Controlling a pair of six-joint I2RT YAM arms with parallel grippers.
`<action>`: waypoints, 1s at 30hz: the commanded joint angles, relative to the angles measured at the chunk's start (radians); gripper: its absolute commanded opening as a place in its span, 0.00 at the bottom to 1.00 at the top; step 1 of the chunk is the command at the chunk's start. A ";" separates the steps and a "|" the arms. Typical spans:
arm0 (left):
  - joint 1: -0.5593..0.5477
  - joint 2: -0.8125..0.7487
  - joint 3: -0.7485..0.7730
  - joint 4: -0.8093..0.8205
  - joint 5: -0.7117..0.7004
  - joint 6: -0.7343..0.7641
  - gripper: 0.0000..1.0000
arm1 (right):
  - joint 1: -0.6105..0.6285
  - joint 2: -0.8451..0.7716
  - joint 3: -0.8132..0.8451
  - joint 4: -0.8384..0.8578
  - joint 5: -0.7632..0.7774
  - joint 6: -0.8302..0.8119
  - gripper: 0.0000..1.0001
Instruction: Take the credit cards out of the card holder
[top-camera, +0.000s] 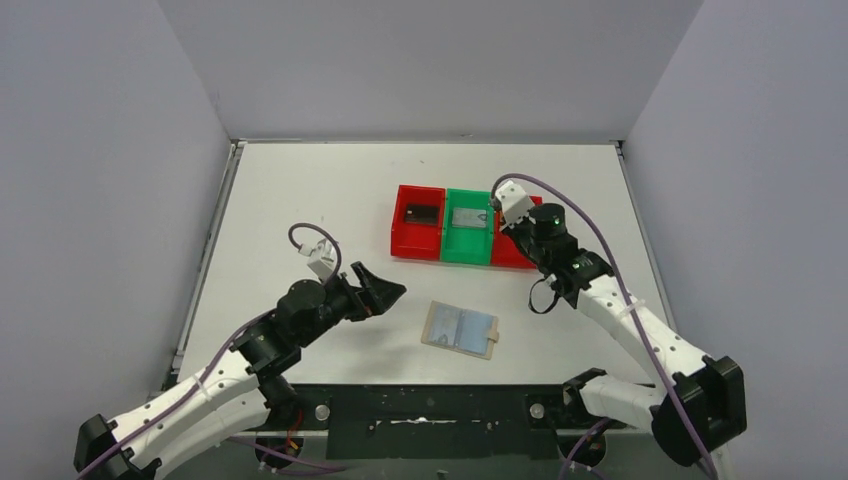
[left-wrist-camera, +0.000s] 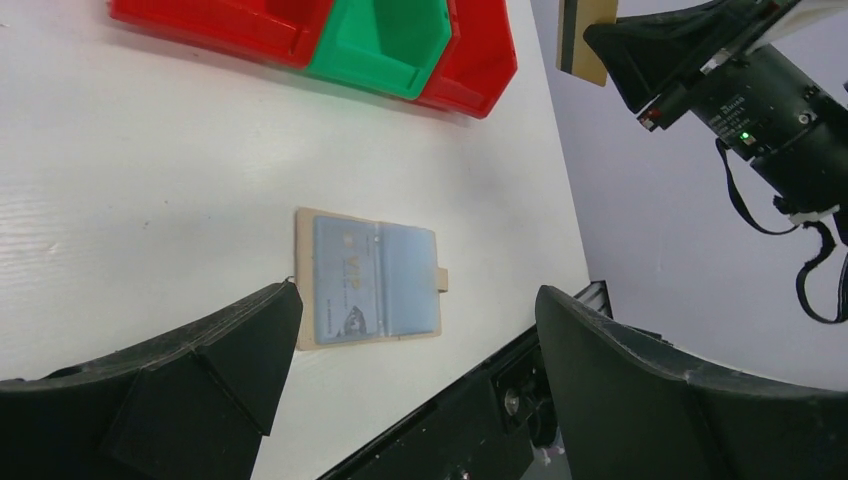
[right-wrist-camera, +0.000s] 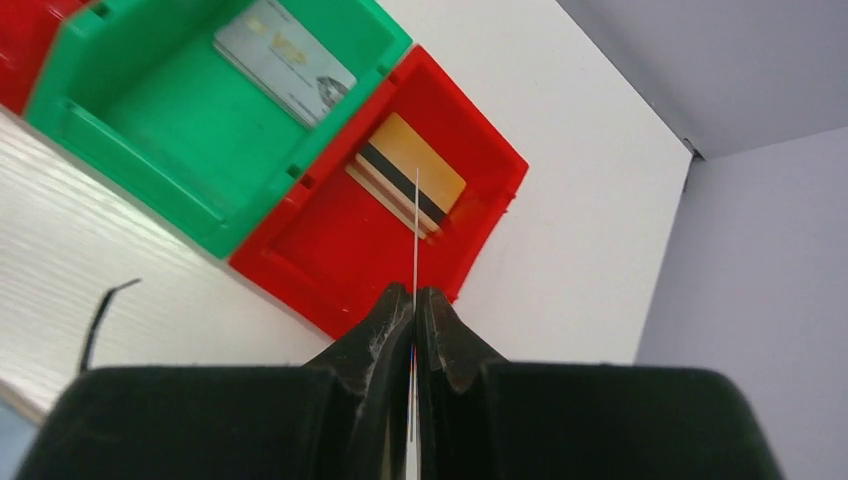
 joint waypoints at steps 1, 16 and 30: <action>0.009 -0.067 0.031 -0.050 -0.084 0.029 0.89 | -0.090 0.105 0.126 -0.083 -0.057 -0.233 0.00; 0.014 -0.152 0.032 -0.182 -0.149 0.069 0.90 | -0.206 0.390 0.234 -0.048 -0.271 -0.538 0.00; 0.016 -0.185 0.022 -0.196 -0.151 0.073 0.90 | -0.215 0.491 0.270 -0.032 -0.362 -0.677 0.00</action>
